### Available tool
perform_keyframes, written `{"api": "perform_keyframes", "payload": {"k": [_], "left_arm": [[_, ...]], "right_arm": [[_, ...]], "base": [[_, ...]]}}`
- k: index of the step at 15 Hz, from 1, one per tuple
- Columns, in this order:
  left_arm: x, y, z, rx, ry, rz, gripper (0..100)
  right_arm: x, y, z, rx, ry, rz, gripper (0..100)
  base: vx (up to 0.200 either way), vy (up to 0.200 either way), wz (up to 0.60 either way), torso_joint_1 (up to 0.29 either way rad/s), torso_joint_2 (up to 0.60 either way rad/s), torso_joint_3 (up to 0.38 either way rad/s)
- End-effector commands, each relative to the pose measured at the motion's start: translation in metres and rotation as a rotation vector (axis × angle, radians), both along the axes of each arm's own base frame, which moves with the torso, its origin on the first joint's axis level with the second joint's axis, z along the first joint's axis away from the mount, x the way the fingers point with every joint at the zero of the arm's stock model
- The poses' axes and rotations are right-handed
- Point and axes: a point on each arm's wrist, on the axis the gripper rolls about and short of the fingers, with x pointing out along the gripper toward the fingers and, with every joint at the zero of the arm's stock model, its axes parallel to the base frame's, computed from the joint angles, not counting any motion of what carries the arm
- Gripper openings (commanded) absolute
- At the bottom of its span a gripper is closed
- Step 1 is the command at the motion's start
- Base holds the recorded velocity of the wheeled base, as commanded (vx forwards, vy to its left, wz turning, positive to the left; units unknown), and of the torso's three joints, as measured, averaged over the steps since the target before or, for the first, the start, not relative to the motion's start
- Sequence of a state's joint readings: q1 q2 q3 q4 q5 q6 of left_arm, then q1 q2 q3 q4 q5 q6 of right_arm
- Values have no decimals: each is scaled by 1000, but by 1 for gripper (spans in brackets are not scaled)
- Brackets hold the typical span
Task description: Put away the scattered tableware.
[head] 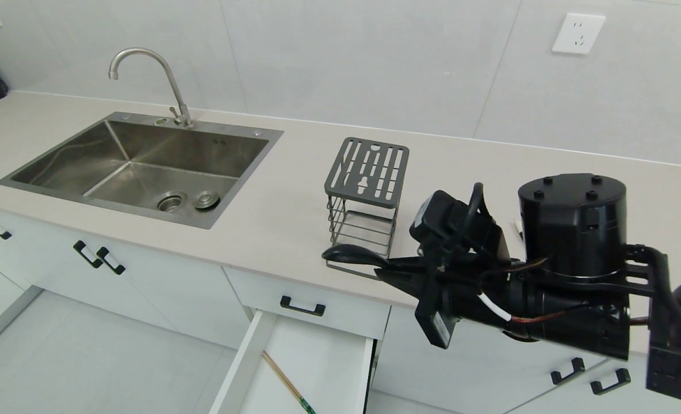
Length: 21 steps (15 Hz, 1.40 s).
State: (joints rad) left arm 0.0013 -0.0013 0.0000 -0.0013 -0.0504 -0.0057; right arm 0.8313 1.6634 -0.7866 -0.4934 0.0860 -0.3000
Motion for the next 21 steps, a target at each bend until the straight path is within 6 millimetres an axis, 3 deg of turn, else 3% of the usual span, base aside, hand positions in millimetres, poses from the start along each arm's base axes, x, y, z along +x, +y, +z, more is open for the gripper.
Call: {"api": "perform_keyframes", "payload": {"k": [1,6,11,18,21], "left_arm": [[0,0,0,0,1,0,100],[0,0,0,0,1,0,100],[0,0,0,0,1,0,100],[0,0,0,0,1,0,100],[0,0,0,0,1,-1,100]], "right_arm": [[0,1,0,6,5,-2,0],[-12,-12,24,182,95,-3,0],[-27,-30,9,162,116,-11,0],[-25,-26,16,178,103,-4,0],[-23,-24,18,181,94,3,0]], "base": [[0,0,0,0,0,0],[0,0,0,-16,26,20],[0,0,0,-184,364,180],[0,0,0,-256,511,245],[0,0,0,-76,150,82]]}}
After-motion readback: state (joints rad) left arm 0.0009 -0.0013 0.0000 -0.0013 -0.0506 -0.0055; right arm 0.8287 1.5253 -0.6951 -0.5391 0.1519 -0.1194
